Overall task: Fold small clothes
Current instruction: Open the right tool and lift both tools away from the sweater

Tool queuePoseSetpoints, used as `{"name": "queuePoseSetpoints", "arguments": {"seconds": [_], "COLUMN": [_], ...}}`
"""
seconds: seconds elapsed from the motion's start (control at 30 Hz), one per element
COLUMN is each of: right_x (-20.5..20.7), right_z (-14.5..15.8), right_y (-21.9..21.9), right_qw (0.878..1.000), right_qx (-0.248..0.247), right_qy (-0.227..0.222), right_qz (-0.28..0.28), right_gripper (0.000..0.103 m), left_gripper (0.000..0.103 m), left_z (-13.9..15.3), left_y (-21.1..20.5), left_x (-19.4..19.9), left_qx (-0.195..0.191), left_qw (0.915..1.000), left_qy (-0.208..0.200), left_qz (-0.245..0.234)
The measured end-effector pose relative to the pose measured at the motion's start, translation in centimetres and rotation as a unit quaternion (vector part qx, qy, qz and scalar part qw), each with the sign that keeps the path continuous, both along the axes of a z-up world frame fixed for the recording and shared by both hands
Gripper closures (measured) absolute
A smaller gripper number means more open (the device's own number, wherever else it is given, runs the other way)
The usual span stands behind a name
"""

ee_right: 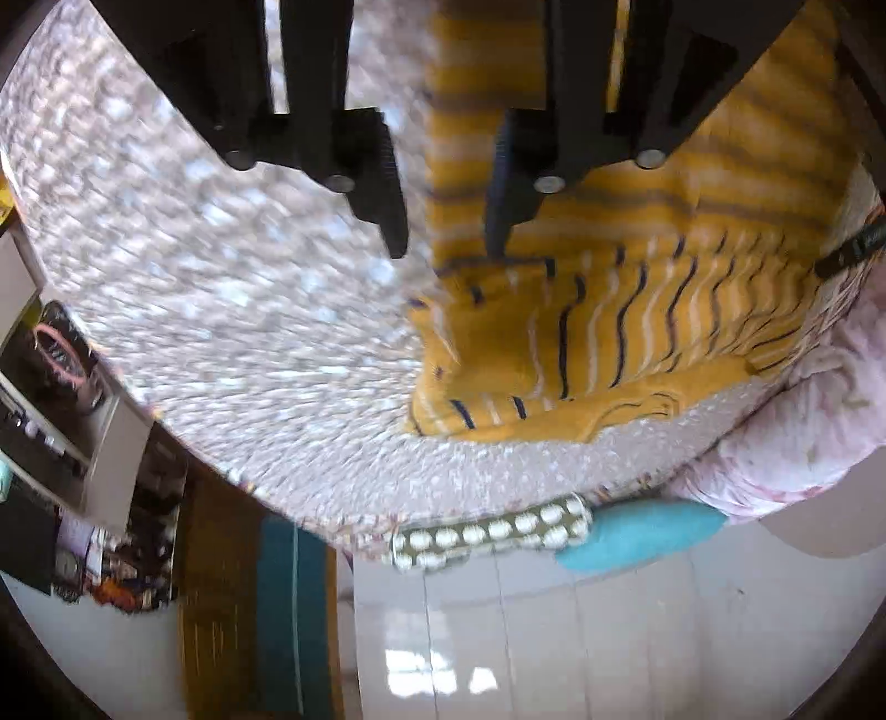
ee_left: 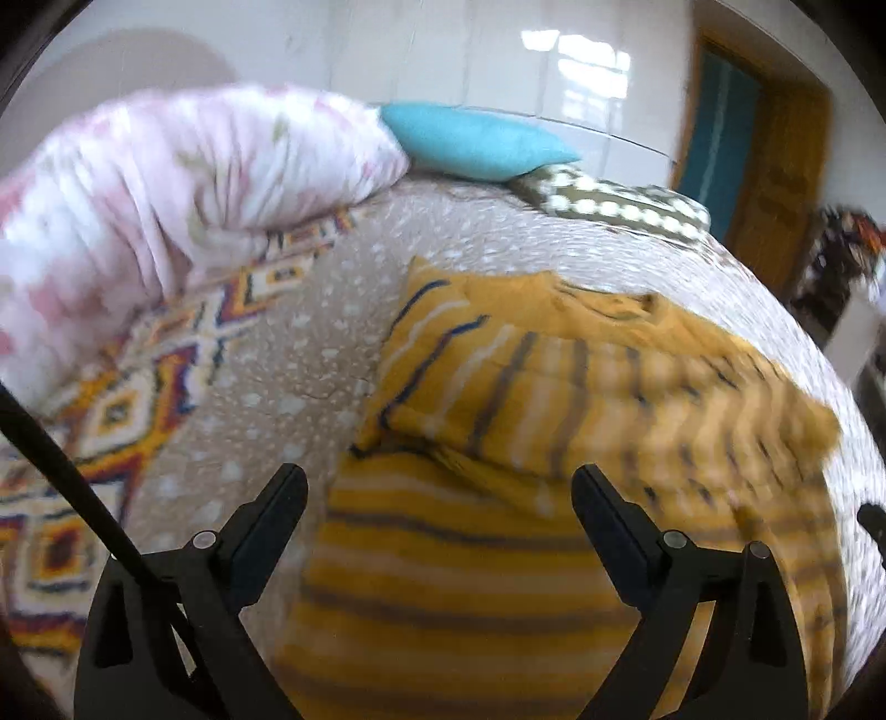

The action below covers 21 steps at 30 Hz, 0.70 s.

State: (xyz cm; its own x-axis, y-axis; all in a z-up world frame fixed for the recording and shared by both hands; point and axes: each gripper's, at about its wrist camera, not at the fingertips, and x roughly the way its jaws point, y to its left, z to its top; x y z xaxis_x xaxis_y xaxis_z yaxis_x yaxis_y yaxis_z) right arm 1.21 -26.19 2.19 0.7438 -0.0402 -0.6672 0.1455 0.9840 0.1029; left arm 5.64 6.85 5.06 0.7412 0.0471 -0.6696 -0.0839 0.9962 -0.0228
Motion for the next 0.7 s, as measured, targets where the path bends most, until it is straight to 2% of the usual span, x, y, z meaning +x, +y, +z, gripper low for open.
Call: {"name": "queuePoseSetpoints", "arguments": {"seconds": [0.1, 0.23, 0.3, 0.4, 0.5, 0.6, 0.7], "right_x": [-3.4, -5.8, -6.3, -7.4, -8.4, -8.9, -9.0], "right_z": [-0.3, -1.3, -2.2, -2.1, -1.1, -0.5, -0.5], "right_y": [0.3, 0.5, 0.5, 0.2, -0.5, -1.6, -3.2], "right_qw": [1.0, 0.999, 0.999, 0.998, 0.997, 0.997, 0.997], "right_qx": [-0.002, 0.021, 0.027, 0.026, 0.014, 0.014, 0.029], "right_qy": [-0.018, -0.031, -0.028, -0.042, -0.067, -0.077, -0.07], "right_qz": [0.008, 0.017, 0.023, 0.03, 0.021, 0.008, -0.007], "right_gripper": [0.065, 0.059, 0.059, 0.058, 0.047, 0.045, 0.045], "left_gripper": [0.008, 0.003, 0.002, 0.002, 0.002, 0.002, 0.002], "left_z": [1.8, 2.7, 2.0, 0.1, -2.0, -2.9, -3.9], "left_y": [-2.8, -5.9, -7.2, -9.2, -10.6, -12.2, -14.0], "left_x": [-4.4, -9.0, -9.9, -9.4, -8.7, -8.7, -9.0], "left_qx": [0.029, 0.01, -0.002, 0.005, -0.02, -0.007, 0.032], "left_qw": [0.9994, 0.9995, 0.9999, 0.9987, 0.9944, 0.9935, 0.9924], "left_qy": [-0.015, -0.028, -0.013, 0.051, 0.104, 0.113, 0.119], "left_qz": [-0.006, -0.003, -0.011, -0.008, -0.002, 0.003, 0.0]}}
